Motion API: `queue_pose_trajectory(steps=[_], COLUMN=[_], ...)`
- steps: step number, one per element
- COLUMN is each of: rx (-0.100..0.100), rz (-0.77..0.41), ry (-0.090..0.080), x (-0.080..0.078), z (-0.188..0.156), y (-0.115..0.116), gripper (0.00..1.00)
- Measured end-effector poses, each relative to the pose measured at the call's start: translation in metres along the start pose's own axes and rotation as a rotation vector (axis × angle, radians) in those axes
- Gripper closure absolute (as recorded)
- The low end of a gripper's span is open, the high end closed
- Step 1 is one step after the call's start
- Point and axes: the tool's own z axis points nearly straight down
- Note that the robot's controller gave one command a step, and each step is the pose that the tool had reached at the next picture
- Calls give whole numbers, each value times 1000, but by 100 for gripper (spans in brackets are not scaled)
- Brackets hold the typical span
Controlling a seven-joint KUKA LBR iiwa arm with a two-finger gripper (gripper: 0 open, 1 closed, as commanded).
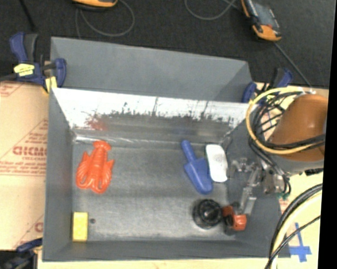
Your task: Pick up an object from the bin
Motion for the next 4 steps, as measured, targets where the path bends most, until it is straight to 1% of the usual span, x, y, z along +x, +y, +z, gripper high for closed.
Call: queue_pose_trajectory(steps=[1, 2, 3, 4], rx=[2, 2, -4, -5], rz=[-4, -12, -21, -6], ry=[-7, -14, 2, -9], x=[-2, 32, 41, 45], z=[-4, 28, 42, 60], y=[0, 3, 2, 16], gripper=[0, 0, 0, 0])
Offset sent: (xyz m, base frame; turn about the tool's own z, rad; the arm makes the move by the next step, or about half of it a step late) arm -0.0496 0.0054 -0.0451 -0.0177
